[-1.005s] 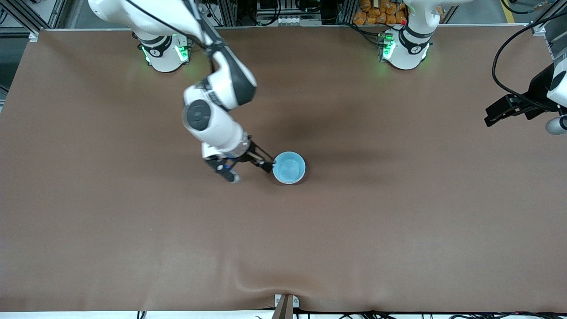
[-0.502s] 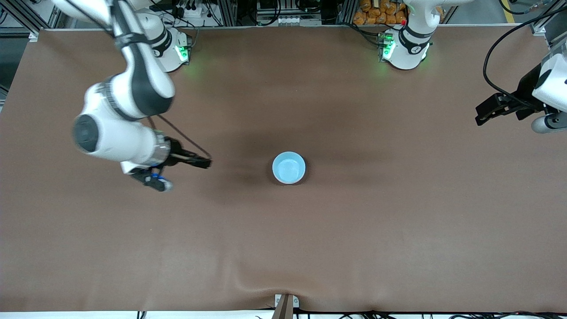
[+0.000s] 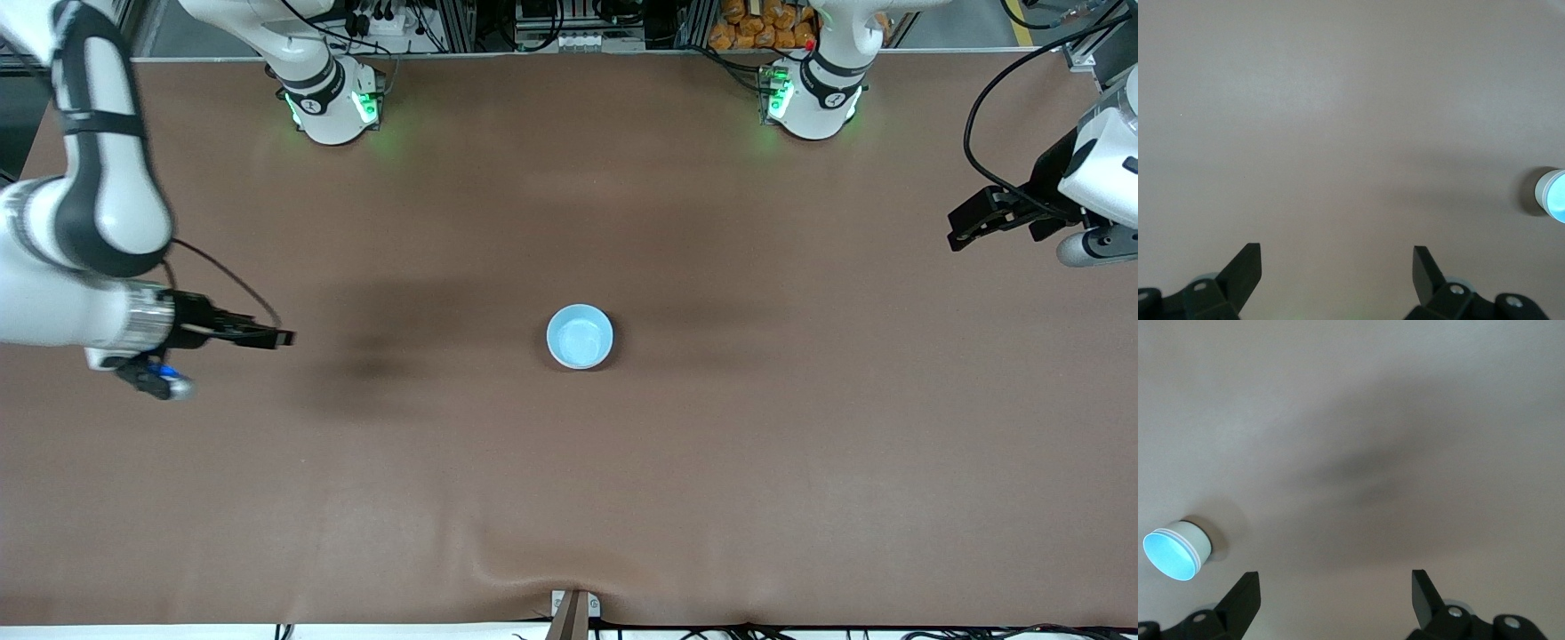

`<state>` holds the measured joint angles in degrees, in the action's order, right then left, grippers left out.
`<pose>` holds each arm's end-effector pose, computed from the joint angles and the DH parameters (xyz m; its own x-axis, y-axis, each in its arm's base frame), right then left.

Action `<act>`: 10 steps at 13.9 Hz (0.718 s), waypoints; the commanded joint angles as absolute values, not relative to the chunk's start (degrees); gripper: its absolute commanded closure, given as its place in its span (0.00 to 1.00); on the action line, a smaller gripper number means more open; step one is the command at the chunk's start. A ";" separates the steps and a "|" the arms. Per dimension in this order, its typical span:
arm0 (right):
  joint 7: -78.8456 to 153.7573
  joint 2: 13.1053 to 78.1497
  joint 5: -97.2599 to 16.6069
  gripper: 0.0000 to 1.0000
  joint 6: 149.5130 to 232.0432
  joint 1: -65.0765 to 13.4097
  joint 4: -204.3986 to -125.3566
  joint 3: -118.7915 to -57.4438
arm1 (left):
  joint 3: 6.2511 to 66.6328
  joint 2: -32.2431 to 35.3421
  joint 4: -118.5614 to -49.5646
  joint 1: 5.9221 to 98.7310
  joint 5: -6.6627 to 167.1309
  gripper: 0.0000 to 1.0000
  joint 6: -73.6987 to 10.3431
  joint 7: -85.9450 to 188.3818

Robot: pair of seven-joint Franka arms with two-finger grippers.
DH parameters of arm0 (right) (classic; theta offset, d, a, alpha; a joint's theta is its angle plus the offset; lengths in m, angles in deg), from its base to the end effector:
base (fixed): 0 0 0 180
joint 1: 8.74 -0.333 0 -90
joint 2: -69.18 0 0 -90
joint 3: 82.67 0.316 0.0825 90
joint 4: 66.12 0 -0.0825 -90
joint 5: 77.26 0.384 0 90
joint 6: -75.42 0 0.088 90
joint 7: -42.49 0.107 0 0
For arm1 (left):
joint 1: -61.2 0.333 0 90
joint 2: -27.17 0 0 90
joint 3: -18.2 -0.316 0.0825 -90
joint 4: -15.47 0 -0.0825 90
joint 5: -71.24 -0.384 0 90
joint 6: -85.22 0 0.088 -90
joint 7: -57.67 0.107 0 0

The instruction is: Stack pink and blue bowls on white bowl

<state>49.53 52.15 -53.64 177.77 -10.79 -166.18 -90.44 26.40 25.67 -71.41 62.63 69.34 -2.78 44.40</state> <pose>0.6126 -0.0209 0.3903 0.9064 -0.2958 -0.3016 -0.3819 -0.8789 -0.2858 0.5561 -0.0612 0.6327 0.9934 0.1143 0.0006 0.1142 -0.9930 -0.0301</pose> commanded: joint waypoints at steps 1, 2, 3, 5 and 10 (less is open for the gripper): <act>44.97 55.46 -54.05 0.00 176.94 -6.20 -168.25 -89.17 | 26.55 26.99 -72.15 62.87 70.54 0.00 -1.79 45.80; 43.38 56.34 -56.06 0.00 176.24 -5.32 -168.25 -89.17 | 26.81 27.00 -72.15 62.87 70.54 0.00 -1.53 46.24; 42.67 57.74 -58.86 0.00 176.06 -5.22 -168.25 -89.17 | 27.34 27.08 -72.07 62.96 70.54 0.00 -1.44 47.29; 42.58 60.90 -65.19 0.00 175.36 -5.48 -168.16 -88.56 | 27.34 27.17 -72.07 62.96 70.63 0.00 -1.44 47.56; 40.12 67.94 -76.90 0.00 175.09 -3.64 -167.81 -82.32 | 27.34 27.26 -72.15 63.05 71.94 0.00 -1.26 47.56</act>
